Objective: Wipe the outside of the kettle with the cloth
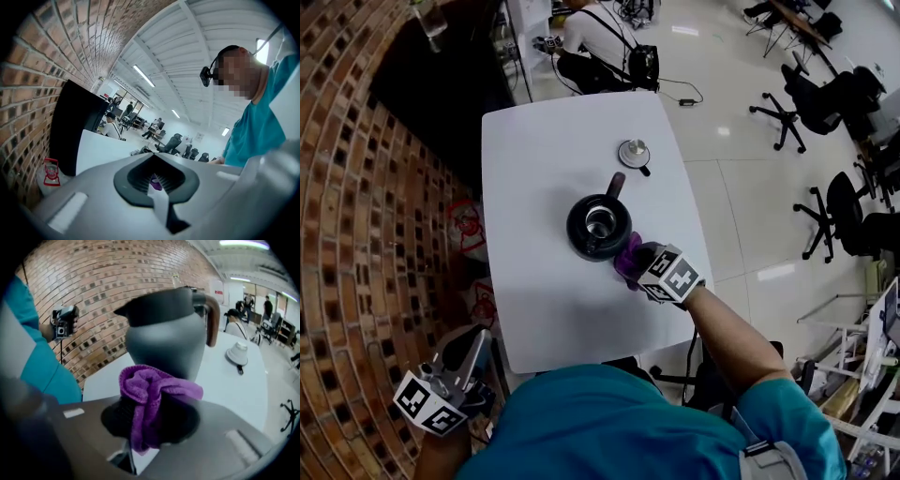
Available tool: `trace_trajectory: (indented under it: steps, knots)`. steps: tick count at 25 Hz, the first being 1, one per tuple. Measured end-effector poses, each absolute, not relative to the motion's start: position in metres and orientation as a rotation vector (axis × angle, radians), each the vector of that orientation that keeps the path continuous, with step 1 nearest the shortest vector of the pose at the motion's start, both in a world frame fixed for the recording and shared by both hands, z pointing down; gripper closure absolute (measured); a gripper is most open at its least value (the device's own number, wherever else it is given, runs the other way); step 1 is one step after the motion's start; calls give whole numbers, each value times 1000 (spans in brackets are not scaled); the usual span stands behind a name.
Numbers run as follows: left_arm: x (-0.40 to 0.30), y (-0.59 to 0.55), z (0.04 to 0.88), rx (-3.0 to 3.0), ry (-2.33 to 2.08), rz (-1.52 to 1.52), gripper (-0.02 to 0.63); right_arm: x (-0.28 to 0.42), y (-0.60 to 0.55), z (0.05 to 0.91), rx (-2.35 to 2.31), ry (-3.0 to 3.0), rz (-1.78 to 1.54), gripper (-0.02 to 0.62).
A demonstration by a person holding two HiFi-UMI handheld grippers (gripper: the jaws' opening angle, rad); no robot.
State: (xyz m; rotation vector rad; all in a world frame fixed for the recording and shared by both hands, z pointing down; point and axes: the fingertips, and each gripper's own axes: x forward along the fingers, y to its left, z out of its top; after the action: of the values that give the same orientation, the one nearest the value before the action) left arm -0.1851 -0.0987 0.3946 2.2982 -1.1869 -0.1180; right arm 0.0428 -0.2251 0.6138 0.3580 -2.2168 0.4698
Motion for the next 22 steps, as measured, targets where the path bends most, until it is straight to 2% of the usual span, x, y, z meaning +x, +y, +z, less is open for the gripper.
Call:
trace_trajectory:
  steps: [7, 15, 22]
  knots:
    - [-209, -82, 408, 2234, -1228, -154, 604, 42, -221, 648, 457, -2152, 698, 500]
    - [-236, -72, 399, 2237, -1272, -258, 604, 2, -204, 539, 533, -2371, 1009, 500]
    - [-249, -56, 405, 2195, -1299, -290, 604, -6, -205, 585, 570, -2289, 1133, 500]
